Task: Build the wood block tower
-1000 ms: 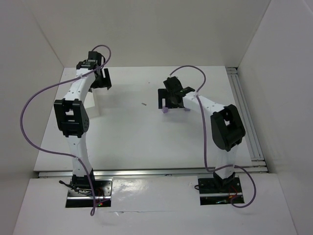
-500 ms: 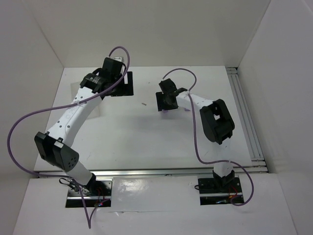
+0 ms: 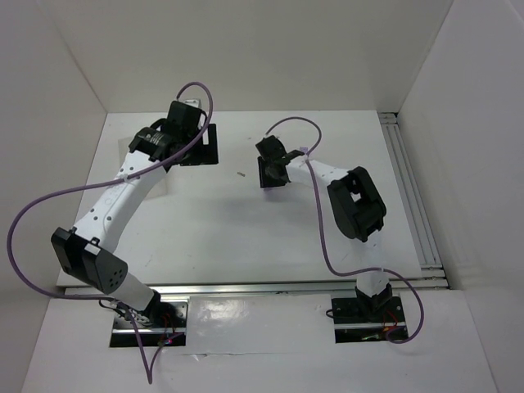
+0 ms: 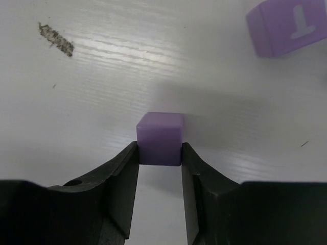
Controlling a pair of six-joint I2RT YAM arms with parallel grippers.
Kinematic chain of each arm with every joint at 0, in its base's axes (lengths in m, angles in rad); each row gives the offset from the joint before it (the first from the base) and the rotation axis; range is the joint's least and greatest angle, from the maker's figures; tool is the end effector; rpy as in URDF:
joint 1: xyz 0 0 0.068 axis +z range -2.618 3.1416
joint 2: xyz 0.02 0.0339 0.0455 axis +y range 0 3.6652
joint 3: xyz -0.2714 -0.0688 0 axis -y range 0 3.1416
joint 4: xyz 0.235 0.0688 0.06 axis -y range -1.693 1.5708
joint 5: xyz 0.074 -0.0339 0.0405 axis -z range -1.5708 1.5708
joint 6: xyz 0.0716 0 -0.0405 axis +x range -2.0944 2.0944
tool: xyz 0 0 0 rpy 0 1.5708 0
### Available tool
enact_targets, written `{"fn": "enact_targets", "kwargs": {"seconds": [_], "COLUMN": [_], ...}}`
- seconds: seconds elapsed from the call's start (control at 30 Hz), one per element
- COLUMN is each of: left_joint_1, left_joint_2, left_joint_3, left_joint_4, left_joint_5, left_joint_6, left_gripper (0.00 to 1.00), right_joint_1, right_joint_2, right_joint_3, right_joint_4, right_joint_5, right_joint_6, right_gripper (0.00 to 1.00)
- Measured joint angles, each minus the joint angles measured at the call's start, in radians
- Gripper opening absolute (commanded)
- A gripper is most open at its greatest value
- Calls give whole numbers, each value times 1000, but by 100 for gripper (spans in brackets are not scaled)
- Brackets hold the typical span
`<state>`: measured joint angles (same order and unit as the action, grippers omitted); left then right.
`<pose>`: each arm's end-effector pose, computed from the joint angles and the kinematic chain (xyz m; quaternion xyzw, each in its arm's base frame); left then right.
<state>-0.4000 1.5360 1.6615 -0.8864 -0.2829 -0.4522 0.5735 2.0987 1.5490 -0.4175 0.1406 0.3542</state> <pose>0.3206 -0.1138 0.3752 -0.0793 0.9082 -0.0432 0.4087 0.4008 0.2470 0.1571 -0.0835 0.9490 0.0727 0.2952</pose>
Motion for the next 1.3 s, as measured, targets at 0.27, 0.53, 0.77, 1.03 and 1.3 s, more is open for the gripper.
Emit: {"fn": "enact_targets", "kwargs": {"seconds": [0.27, 0.53, 0.77, 1.03, 1.3], "left_joint_1": [0, 6, 9, 9, 27], "left_joint_2": [-13, -14, -22, -42, -107], "left_joint_3": [-31, -39, -48, -51, -87], "left_joint_4": [4, 4, 4, 10, 55], "left_joint_5": [0, 0, -4, -19, -28], "left_joint_6": [-3, -5, -5, -28, -50], "left_gripper": [99, 99, 99, 99, 99], "right_joint_1": [113, 140, 122, -17, -77], "right_joint_2": [0, 0, 0, 9, 137], "right_joint_3": [5, 3, 23, 154, 357], "right_joint_4": [-34, -53, -84, -93, -124], "right_joint_5": [95, 142, 183, 213, 239], "right_joint_6": [178, 282, 248, 155, 96], "right_gripper": [33, 84, 82, 73, 80]}}
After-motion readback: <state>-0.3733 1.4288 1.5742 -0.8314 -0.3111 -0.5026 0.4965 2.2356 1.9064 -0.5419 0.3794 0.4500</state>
